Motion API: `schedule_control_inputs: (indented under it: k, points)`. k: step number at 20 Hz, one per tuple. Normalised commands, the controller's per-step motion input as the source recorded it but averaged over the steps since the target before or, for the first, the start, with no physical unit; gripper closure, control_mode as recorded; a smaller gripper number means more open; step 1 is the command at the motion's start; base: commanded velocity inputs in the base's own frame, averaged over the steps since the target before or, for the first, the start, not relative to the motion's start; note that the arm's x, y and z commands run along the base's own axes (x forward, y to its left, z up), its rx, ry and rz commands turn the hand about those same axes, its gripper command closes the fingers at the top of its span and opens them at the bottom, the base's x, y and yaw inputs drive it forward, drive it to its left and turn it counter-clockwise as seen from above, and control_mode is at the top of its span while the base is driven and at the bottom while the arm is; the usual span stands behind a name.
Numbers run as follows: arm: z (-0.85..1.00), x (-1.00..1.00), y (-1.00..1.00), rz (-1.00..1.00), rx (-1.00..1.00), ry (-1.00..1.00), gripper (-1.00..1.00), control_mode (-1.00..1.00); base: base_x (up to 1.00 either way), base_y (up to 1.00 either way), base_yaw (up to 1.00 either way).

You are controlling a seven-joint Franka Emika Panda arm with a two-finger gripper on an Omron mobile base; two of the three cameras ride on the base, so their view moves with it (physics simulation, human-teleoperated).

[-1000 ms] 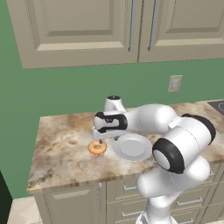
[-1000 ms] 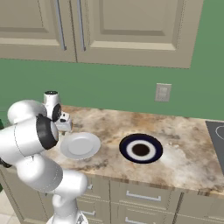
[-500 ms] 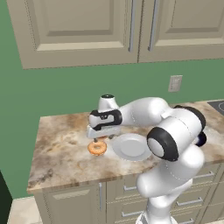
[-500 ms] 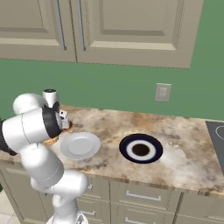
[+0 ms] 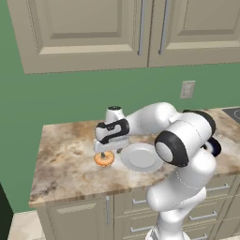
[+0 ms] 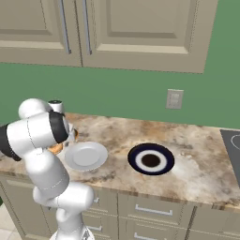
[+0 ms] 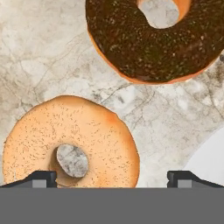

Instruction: Place the pastries on the plates.

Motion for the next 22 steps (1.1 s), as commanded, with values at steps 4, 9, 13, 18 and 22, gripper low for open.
schedule_control_inputs:
  k: [4,9,13,18,22]
  points:
    - [-0.13,-0.16,0.00,0.00,0.00,0.00,-1.00,-1.00,0.00,0.00,0.00]
    - [-0.23,0.03,0.00,-0.01,0.00,0.00,-1.00,-1.00,0.00,0.00,0.00]
    - [-0.36,0.00,0.00,-0.08,0.00,0.00,-1.00,-1.00,0.00,0.00,0.00]
    - [-0.53,-0.01,-0.04,-0.08,0.00,0.00,-1.00,-1.00,0.00,0.00,0.00]
    - [-0.33,-0.10,0.00,-0.06,0.00,0.00,-1.00,-1.00,0.00,0.00,0.00]
